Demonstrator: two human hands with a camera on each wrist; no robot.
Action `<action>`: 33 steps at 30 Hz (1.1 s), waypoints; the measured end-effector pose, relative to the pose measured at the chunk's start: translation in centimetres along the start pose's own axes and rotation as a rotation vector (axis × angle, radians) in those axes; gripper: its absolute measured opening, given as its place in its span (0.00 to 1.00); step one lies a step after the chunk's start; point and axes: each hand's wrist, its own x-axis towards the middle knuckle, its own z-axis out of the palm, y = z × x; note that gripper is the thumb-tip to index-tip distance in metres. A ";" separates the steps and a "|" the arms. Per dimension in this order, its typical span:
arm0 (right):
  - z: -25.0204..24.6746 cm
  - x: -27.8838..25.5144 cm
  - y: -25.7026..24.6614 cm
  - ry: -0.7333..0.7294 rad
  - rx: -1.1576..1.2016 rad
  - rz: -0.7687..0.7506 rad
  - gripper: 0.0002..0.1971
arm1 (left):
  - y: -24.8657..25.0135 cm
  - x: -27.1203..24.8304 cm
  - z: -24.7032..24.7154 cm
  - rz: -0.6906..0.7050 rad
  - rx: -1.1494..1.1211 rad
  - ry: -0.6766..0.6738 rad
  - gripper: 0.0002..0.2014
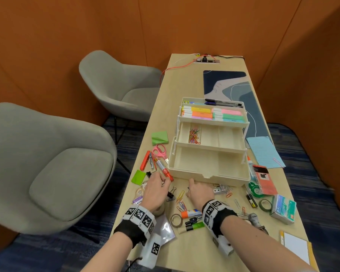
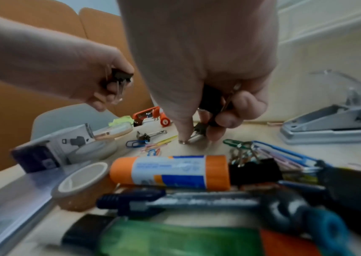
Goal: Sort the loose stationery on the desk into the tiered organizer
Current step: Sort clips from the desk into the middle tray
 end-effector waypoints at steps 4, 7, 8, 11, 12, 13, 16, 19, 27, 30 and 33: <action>0.1 0.1 0.3 -0.036 0.027 0.011 0.16 | 2.1 1.3 -0.8 0.065 -0.066 0.016 0.07; -0.5 0.1 0.6 -0.060 0.137 0.027 0.16 | 4.8 3.7 -2.1 0.169 -0.052 0.063 0.06; -0.6 0.0 0.8 -0.065 0.175 0.027 0.17 | 5.7 4.7 -2.5 0.213 -0.020 0.086 0.06; -1.1 -0.3 1.3 -0.054 0.295 0.032 0.16 | 7.9 8.4 -3.1 0.320 0.114 0.078 0.08; -1.2 -0.5 1.6 -0.050 0.348 0.034 0.15 | 8.4 9.7 -3.2 0.345 0.162 0.061 0.09; -1.3 -0.7 1.8 -0.047 0.406 0.034 0.14 | 8.8 11.0 -3.3 0.359 0.209 0.036 0.10; -1.8 -1.4 2.6 -0.036 0.557 0.028 0.12 | 9.7 13.8 -3.3 0.378 0.349 -0.062 0.10; -2.5 -2.2 3.6 -0.039 0.723 0.022 0.09 | 9.9 15.2 -2.9 0.395 0.459 -0.145 0.08; -7.3 -2.6 5.1 -0.012 1.165 0.074 0.10 | 10.2 16.0 -1.9 0.203 0.285 -0.242 0.20; -10.7 -0.9 4.9 0.109 1.298 0.115 0.10 | 10.4 16.1 -1.8 0.181 0.226 -0.240 0.25; -13.6 2.2 4.4 0.187 1.397 0.201 0.08 | 10.1 15.9 -1.9 0.173 0.191 -0.161 0.26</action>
